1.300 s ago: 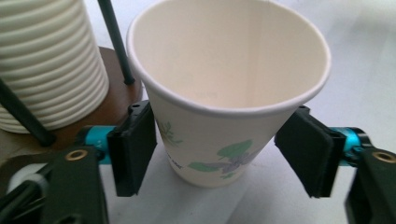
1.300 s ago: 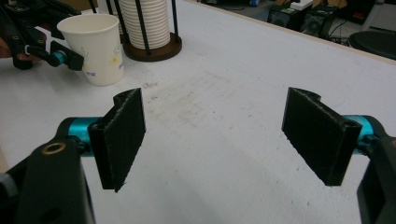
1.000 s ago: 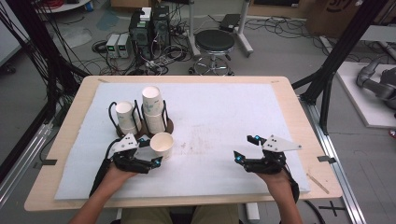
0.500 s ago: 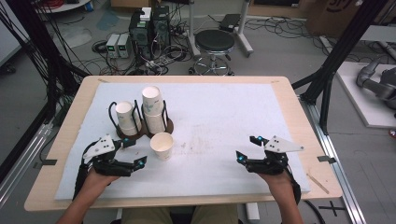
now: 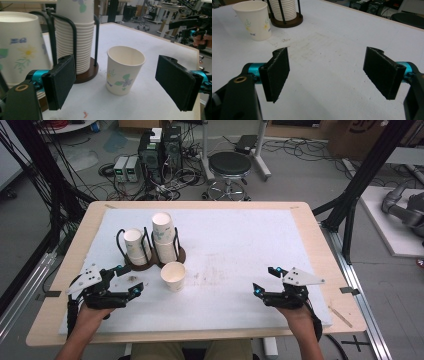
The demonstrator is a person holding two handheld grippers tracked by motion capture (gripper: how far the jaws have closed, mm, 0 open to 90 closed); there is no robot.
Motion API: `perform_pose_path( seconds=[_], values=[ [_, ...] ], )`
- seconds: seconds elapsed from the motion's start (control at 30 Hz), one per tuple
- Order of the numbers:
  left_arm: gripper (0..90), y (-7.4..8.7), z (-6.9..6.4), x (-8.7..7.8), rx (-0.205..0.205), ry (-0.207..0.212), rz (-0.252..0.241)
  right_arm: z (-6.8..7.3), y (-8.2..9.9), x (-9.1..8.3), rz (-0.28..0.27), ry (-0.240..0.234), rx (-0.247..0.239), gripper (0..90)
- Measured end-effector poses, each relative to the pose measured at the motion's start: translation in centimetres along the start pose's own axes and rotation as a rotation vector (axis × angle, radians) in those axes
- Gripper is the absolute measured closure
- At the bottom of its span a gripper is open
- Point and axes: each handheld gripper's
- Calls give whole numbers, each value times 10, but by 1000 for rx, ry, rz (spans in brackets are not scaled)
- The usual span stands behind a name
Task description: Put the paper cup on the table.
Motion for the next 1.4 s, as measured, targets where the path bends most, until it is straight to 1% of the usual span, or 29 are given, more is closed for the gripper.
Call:
perform_pose_path(
  seconds=[0.17, 0.27, 0.33, 0.53, 0.7, 0.77, 0.9, 1.07, 1.27, 1.3, 1.4],
  values=[
    [166, -1, 4, -5, -7, -18, -11, -1, 1, -2, 2, 4, 1, 214],
    [166, -1, 6, -7, -8, -30, -19, -2, 2, -4, 6, 14, 5, 214],
    [166, -1, 7, -9, -10, -40, -25, -1, 2, -7, -1, 24, 10, 212],
    [167, -1, 6, -13, -8, -57, -32, -1, 2, -7, -4, 26, 9, 212],
    [167, -1, 3, -14, 3, -56, -33, 1, 2, -7, -4, 23, 14, 212],
    [167, -1, 2, -14, 9, -55, -33, 1, 2, -8, -6, 22, 9, 213],
    [168, -1, 2, -14, 11, -56, -33, 2, 1, -10, -15, 28, 18, 212],
    [168, 0, 4, -15, 5, -60, -37, 1, 1, -7, -8, 26, 9, 213],
    [171, 0, 3, -14, 15, -61, -33, 1, 2, -8, -9, 24, 12, 212],
    [171, 0, 3, -14, 15, -61, -33, 0, 2, -8, -12, 28, 6, 213],
    [171, -1, 3, -14, 16, -60, -34, 1, 2, -9, -6, 27, 13, 212]
  ],
)
Point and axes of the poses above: each handheld gripper's, and its own axes: x roughly forward along the jaws, y roughly out of its underside, z roughly to its left
